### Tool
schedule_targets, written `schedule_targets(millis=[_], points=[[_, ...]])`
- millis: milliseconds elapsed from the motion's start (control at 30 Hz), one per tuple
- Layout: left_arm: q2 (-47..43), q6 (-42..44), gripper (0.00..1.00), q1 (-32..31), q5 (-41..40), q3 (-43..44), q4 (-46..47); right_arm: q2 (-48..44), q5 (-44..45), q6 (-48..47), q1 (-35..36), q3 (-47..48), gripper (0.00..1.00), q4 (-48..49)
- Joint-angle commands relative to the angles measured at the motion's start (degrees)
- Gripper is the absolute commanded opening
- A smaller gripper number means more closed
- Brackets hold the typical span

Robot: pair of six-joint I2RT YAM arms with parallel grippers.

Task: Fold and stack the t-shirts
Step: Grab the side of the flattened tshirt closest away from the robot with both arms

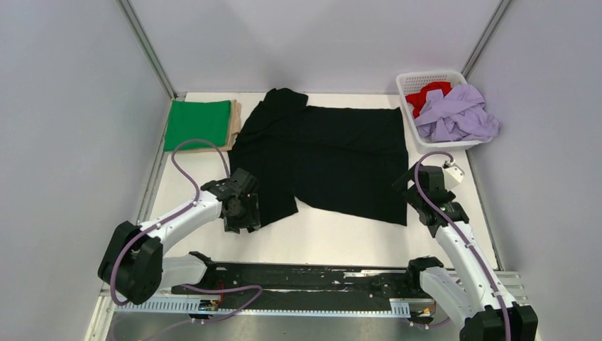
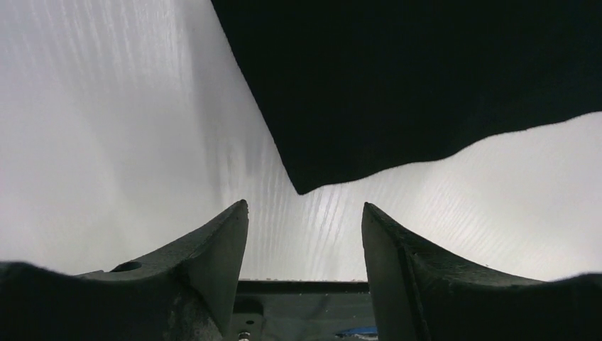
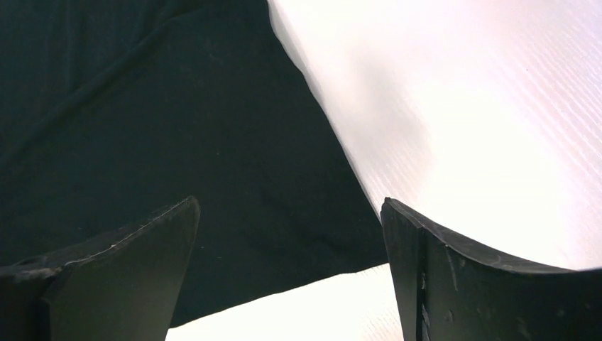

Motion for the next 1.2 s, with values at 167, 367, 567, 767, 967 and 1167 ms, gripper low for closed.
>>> schedule_targets(millis=[167, 367, 567, 767, 967, 1167], points=[[9.3, 0.9, 0.54, -0.2, -0.7, -1.3, 13.5, 2.9, 0.0, 0.2, -0.4, 0.4, 1.0, 1.6], [14.0, 0.9, 0.35, -0.3, 1.0, -2.0, 14.5, 2.4, 0.4, 0.2, -0.9, 0.3, 1.0, 1.0], [10.8, 0.3, 0.03, -0.3, 1.7, -3.6, 13.1, 2.4, -0.4, 1.5, -1.9, 0.7, 1.0, -2.0], [3.7, -1.6, 0.0, -0.9, 5.1, -3.8, 8.0, 1.1, -4.4, 5.6, -3.9, -0.3, 0.97, -10.5], [-2.6, -3.2, 0.0, -1.1, 6.4, -4.6, 3.9, 4.3, -7.2, 9.1, -4.1, -2.1, 0.74, -10.2], [-5.0, -3.1, 0.0, -1.1, 5.7, -4.7, 1.8, 10.7, -6.0, 9.4, -4.2, -2.9, 0.63, -9.1]])
